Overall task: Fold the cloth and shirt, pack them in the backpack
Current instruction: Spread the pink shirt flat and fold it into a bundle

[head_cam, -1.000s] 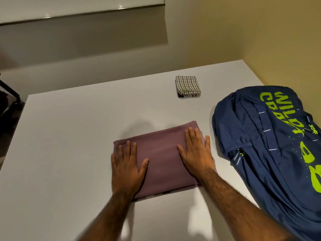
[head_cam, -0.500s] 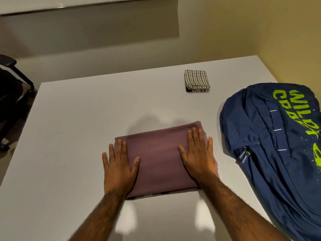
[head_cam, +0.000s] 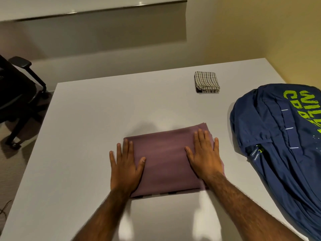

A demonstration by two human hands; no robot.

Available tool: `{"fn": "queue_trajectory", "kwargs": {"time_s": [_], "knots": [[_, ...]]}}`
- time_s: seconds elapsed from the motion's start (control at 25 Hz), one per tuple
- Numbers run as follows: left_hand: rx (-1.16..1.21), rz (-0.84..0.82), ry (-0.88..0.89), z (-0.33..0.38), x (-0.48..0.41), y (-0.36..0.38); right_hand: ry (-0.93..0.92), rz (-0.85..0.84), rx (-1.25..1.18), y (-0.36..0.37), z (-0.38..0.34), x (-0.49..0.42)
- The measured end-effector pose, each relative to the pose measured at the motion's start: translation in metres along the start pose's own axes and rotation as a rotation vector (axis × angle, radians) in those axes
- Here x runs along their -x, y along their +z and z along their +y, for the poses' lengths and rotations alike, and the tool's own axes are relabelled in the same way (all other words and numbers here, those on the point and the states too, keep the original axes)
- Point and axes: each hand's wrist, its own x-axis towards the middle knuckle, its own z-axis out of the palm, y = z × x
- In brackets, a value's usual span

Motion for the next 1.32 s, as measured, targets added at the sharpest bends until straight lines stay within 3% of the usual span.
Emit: {"fn": "queue_trajectory", "kwargs": {"time_s": [0.16,0.28,0.4,0.56,0.76,0.88,1.12,1.32], "knots": [[0.023,-0.02,0.091,-0.033,-0.002,-0.006,0.051,0.012,0.055,-0.009,-0.018,0.001],[0.03,0.008,0.101,-0.071,0.007,-0.01,-0.048,0.106,-0.025,-0.011,-0.095,0.023],[-0.01,0.046,0.127,-0.102,0.006,-0.013,-0.198,0.086,-0.089,0.01,-0.197,0.055],[0.018,0.058,0.14,-0.131,-0.006,-0.025,-0.093,-0.012,-0.117,0.033,-0.264,0.066],[0.083,0.068,0.146,-0.152,-0.001,-0.031,0.033,-0.094,-0.018,0.026,-0.273,0.047],[0.108,0.081,0.157,-0.155,0.004,-0.032,0.005,-0.129,-0.048,0.018,-0.277,0.045],[0.108,0.122,0.187,-0.14,0.006,-0.037,-0.151,-0.062,-0.077,-0.016,-0.269,0.048],[0.104,0.151,0.259,-0.097,-0.005,-0.05,-0.17,0.162,-0.141,-0.052,-0.229,0.038]]}}
